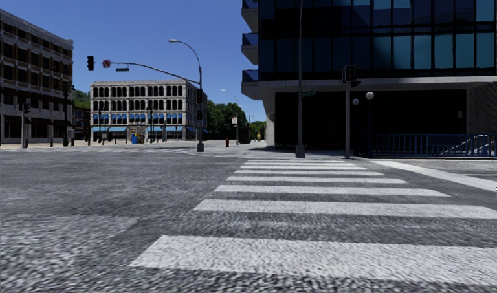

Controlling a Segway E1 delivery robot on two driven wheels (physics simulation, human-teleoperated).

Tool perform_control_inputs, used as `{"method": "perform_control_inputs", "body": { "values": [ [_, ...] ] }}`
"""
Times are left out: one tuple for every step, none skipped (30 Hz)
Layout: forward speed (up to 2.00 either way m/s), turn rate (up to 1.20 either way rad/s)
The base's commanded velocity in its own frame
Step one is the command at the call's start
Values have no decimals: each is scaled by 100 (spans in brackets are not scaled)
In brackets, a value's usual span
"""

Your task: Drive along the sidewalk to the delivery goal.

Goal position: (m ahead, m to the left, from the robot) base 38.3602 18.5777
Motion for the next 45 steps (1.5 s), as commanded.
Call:
{"method": "perform_control_inputs", "body": {
  "values": [
    [200, -43],
    [200, -43],
    [200, -43],
    [200, -43],
    [200, -43],
    [200, -43],
    [200, -43],
    [200, -43],
    [200, -43],
    [200, -43],
    [200, -43],
    [200, -43],
    [200, -43],
    [200, -43],
    [200, -43],
    [200, -42],
    [200, 0],
    [200, 0],
    [200, 0],
    [200, 0],
    [200, 0],
    [200, 0],
    [200, 0],
    [200, 0],
    [200, 0],
    [200, 0],
    [200, 0],
    [200, 0],
    [200, 0],
    [200, 0],
    [200, 0],
    [200, 0],
    [200, 0],
    [200, 0],
    [200, 0],
    [200, 0],
    [200, 0],
    [200, 0],
    [200, 0],
    [200, 0],
    [200, 0],
    [200, 0],
    [200, 0],
    [200, 0],
    [200, 0]
  ]
}}
